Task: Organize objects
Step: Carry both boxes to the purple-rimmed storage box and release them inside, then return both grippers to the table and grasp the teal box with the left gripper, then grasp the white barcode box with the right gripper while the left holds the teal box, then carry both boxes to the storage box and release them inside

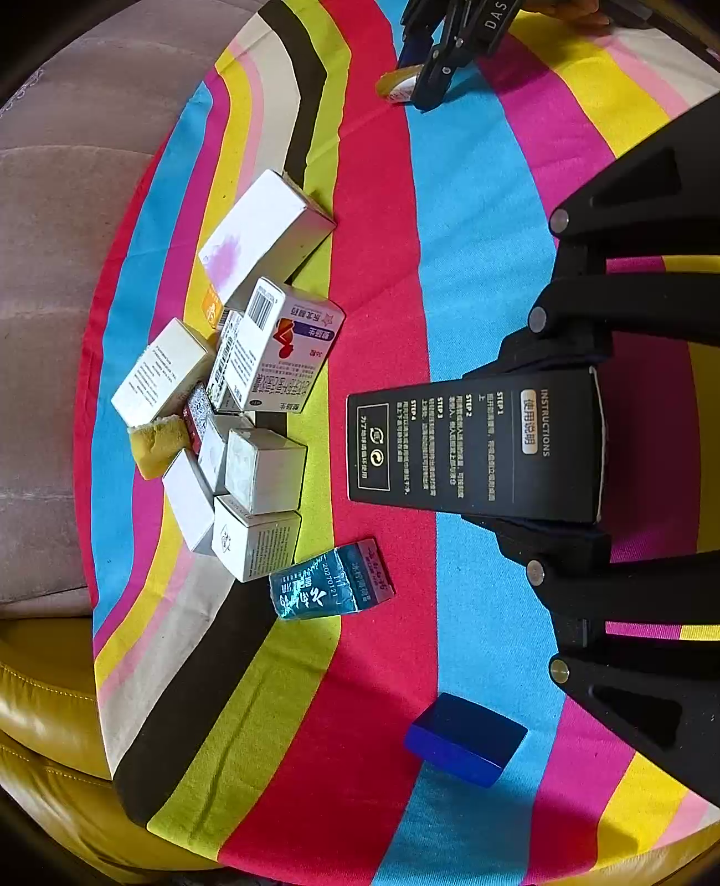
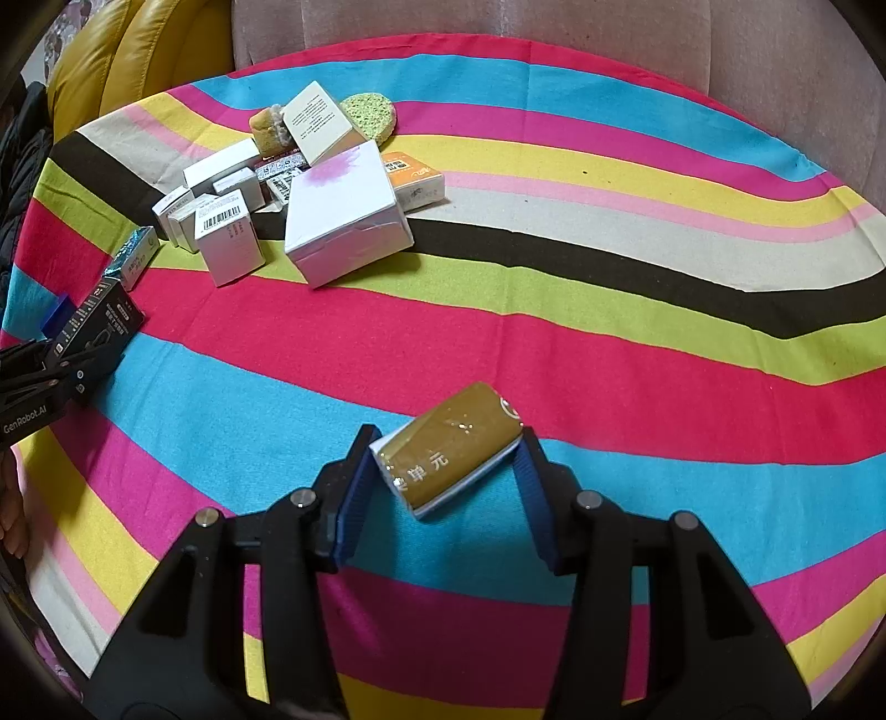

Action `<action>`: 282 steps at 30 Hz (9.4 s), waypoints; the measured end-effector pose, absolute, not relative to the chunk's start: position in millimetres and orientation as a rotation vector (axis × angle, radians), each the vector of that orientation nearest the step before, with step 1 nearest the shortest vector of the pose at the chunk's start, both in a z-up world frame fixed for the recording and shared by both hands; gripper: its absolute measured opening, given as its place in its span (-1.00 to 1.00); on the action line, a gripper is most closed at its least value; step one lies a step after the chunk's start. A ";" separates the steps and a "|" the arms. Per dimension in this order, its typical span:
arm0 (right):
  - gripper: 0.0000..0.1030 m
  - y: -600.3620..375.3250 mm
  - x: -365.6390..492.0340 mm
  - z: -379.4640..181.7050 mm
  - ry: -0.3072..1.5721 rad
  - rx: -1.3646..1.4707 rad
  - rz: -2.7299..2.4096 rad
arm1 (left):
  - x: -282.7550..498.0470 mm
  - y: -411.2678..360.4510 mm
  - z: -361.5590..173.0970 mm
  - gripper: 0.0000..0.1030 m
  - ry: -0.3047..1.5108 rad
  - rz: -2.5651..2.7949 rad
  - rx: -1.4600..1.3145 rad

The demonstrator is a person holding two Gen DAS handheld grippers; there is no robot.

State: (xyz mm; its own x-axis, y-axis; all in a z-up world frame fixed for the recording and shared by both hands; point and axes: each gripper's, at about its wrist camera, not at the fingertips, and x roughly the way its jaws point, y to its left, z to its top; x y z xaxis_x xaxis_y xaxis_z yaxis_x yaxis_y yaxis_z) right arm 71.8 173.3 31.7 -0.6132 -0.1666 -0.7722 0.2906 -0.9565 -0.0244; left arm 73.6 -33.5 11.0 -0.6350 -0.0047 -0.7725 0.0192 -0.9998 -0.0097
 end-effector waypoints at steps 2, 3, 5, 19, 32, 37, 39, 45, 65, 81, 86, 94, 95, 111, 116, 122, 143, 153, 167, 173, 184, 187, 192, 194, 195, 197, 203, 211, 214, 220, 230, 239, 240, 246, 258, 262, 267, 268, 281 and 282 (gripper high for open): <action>0.03 173.2 71.9 31.7 0.215 1.224 -2.604 | 73.1 -33.4 11.0 -0.21 0.024 -2.827 1.336; 0.03 173.2 71.9 31.5 0.216 1.224 -2.604 | 73.1 -33.1 11.0 -0.21 0.023 -2.827 1.335; 0.03 173.6 72.0 31.4 0.210 1.224 -2.602 | 73.0 -32.9 11.0 -0.21 0.022 -2.826 1.334; 0.03 145.4 130.5 41.4 0.126 1.207 -2.471 | 72.7 -32.9 10.7 -0.20 0.021 -2.824 1.333; 0.03 162.4 179.1 62.0 0.110 1.185 -2.494 | 106.6 -1.6 21.9 -0.21 0.011 -2.920 1.362; 0.03 178.3 194.7 64.1 0.070 1.190 -2.510 | 120.9 23.3 32.1 -0.21 -0.043 -2.991 1.380; 0.03 183.2 200.5 65.4 0.068 1.193 -2.516 | 125.4 33.5 34.3 -0.21 -0.068 -3.007 1.401; 0.03 203.0 219.7 69.8 0.059 1.200 -2.533 | 140.8 69.0 44.8 -0.21 -0.189 -3.074 1.426; 0.03 344.9 293.5 88.7 -0.174 1.248 -2.825 | 212.5 214.2 88.1 -0.21 -0.763 -3.409 1.484; 0.03 427.6 359.8 75.4 -0.318 1.387 -3.044 | 286.9 346.5 86.4 -0.21 -1.474 -3.505 1.666; 0.03 447.7 372.9 81.3 -0.290 1.415 -3.116 | 305.1 375.8 83.2 -0.21 -1.636 -3.513 1.676; 0.03 481.4 392.0 84.8 -0.302 1.483 -3.210 | 320.6 396.8 70.1 -0.20 -1.628 -3.581 1.850; 0.03 482.6 391.9 83.4 -0.300 1.495 -3.211 | 321.6 396.8 68.6 -0.19 -1.600 -3.595 1.882; 0.63 452.7 352.0 101.3 -0.188 1.433 -3.205 | 211.3 256.9 87.8 0.70 -0.668 -3.534 1.510; 0.63 394.9 305.6 95.8 -0.013 1.418 -3.027 | 177.7 166.8 66.1 0.70 -0.400 -3.306 1.501; 0.64 305.4 252.7 90.3 0.164 1.351 -2.780 | 149.8 60.8 40.1 0.70 -0.128 -3.025 1.443; 0.66 138.7 146.3 48.3 0.243 1.317 -2.400 | 16.6 -113.7 14.4 0.22 0.180 -2.608 1.267; 0.70 71.0 72.7 27.4 0.329 1.271 -2.344 | 92.4 -111.0 19.4 -0.33 0.112 -2.721 1.279; 0.48 -14.9 -26.4 22.7 0.383 1.131 -2.290 | 86.8 -108.4 20.8 -0.31 0.118 -2.728 1.286; -0.17 -13.2 11.6 27.3 0.426 1.070 -2.246 | 86.3 -108.8 20.4 -0.31 0.121 -2.730 1.287; -0.16 40.7 93.9 28.4 0.447 1.080 -2.292 | 85.5 -105.6 20.2 -0.17 0.111 -2.744 1.297; -0.16 55.6 99.9 28.7 0.372 1.086 -2.327 | 85.7 -107.4 20.2 -0.32 0.124 -2.741 1.291; -0.16 58.7 107.9 31.9 0.379 1.085 -2.346 | 85.4 -107.3 19.5 -0.33 0.126 -2.733 1.284; -0.16 59.5 107.5 31.6 0.372 1.087 -2.344 | 84.8 -105.2 19.3 -0.33 0.108 -2.728 1.282; -0.16 60.1 107.7 31.8 0.370 1.087 -2.344 | 84.5 -105.1 19.2 -0.33 0.105 -2.727 1.282; -0.16 60.1 107.5 31.8 0.372 1.086 -2.346 | 84.1 -104.5 18.9 -0.33 0.100 -2.726 1.281; -0.16 62.3 104.3 32.0 0.366 1.090 -2.353 | 84.6 -102.0 19.6 -0.33 0.085 -2.719 1.282; -0.16 87.0 115.0 35.6 0.268 1.121 -2.393 | 117.1 -48.3 21.2 -0.33 0.027 -2.805 1.357; -0.16 97.3 123.0 40.6 0.244 1.113 -2.407 | 125.4 -27.6 21.6 -0.33 -0.013 -2.840 1.381; -0.16 117.0 139.8 51.5 0.201 1.099 -2.435 | 136.4 12.9 23.8 -0.33 -0.104 -2.905 1.426; -0.16 149.1 168.3 53.7 0.106 1.154 -2.452 | 151.2 57.0 27.3 -0.33 -0.245 -2.978 1.468; -0.16 186.2 191.8 59.4 0.020 1.186 -2.489 | 165.2 92.5 37.4 -0.33 -0.380 -3.048 1.474; -0.16 189.2 194.1 61.5 0.016 1.183 -2.494 | 166.9 96.4 38.5 -0.33 -0.394 -3.056 1.473; -0.16 208.2 214.2 75.0 -0.007 1.155 -2.526 | 176.8 120.7 44.2 -0.33 -0.504 -3.102 1.474; -0.16 258.3 252.2 86.6 -0.046 1.159 -2.640 | 195.6 173.1 58.2 -0.33 -0.770 -3.194 1.446; -0.16 286.0 264.5 88.5 -0.092 1.176 -2.695 | 203.3 196.8 71.1 -0.33 -0.844 -3.252 1.434; -0.16 322.6 281.5 90.3 -0.165 1.200 -2.773 | 215.2 232.2 82.9 -0.33 -0.969 -3.325 1.411; -0.16 328.5 284.8 90.5 -0.178 1.204 -2.786 | 217.5 242.2 85.7 -0.33 -1.005 -3.342 1.407; -0.16 406.3 332.1 96.7 -0.320 1.246 -2.984 | 259.6 337.5 109.4 -0.33 -1.308 -3.509 1.433; -0.16 411.6 337.4 96.6 -0.320 1.256 -3.000 | 264.3 343.7 107.3 -0.33 -1.324 -3.514 1.476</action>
State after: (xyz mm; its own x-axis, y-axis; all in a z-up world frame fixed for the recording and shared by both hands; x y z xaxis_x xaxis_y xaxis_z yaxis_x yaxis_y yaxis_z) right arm 337.4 411.6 96.6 -0.6977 0.0405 -0.7153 -0.1904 -0.9730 0.1306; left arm 264.3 343.7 107.3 -0.4091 0.4833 -0.7740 -0.8739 -0.4516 0.1799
